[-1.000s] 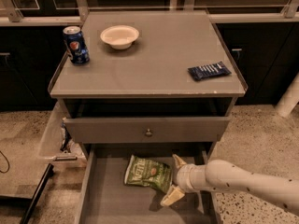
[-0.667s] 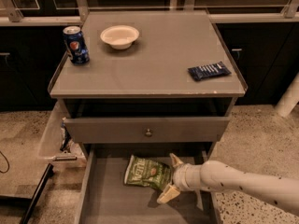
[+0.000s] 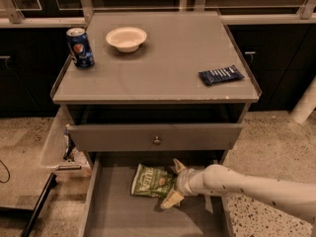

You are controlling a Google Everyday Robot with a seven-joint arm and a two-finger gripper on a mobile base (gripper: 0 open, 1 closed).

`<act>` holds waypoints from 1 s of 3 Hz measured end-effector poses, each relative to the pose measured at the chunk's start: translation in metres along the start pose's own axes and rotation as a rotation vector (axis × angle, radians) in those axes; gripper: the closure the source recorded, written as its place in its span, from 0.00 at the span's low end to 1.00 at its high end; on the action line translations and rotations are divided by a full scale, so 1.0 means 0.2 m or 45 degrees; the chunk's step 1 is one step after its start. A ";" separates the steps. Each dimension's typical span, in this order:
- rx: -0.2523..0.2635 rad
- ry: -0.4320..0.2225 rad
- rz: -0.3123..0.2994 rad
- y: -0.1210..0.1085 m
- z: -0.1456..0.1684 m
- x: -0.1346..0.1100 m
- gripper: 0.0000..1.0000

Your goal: Pick green jalapeno chip bag from middle drawer and place on counter

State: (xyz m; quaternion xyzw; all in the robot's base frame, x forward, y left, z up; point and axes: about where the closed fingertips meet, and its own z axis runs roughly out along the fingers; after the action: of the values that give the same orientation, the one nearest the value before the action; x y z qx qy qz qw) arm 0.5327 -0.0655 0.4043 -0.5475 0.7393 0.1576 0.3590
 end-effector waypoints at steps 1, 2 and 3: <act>-0.034 -0.011 0.043 -0.01 0.10 0.04 0.00; -0.066 -0.020 0.087 0.00 0.17 0.09 0.00; -0.073 -0.023 0.096 0.01 0.18 0.09 0.13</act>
Offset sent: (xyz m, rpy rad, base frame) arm 0.0125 0.0114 -0.0546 0.0729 0.1165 -0.0198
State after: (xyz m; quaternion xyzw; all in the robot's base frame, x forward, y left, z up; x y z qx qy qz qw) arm 0.5424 -0.0550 0.3653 -0.5278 0.7513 0.1969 0.3437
